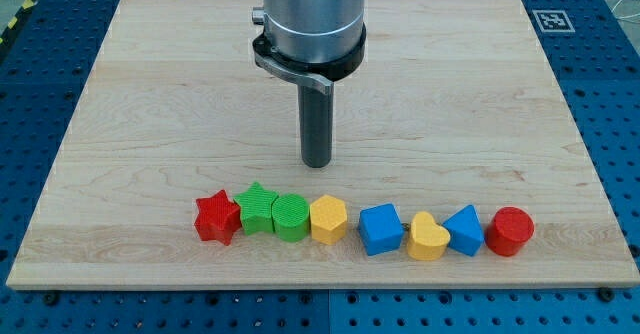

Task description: Point at the yellow heart

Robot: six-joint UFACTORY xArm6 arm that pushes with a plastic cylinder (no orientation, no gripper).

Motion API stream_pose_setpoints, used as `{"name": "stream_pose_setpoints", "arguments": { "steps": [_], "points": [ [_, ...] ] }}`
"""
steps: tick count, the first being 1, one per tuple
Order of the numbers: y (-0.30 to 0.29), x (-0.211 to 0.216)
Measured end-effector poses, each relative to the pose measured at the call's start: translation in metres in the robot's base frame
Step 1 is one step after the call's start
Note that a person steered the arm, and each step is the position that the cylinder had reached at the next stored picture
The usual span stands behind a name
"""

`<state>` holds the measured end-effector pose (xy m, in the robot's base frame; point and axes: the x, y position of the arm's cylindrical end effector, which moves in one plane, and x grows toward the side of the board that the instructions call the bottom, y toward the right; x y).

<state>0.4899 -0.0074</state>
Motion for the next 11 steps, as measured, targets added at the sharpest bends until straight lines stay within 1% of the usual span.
{"name": "stream_pose_setpoints", "arguments": {
  "steps": [1, 2, 3, 4, 5, 6, 9, 11],
  "points": [
    [0.022, 0.000],
    [0.084, -0.010],
    [0.174, -0.013],
    [0.243, 0.034],
    [0.266, 0.087],
    [0.266, 0.129],
    [0.168, 0.129],
    [0.141, 0.129]
  ]
}}
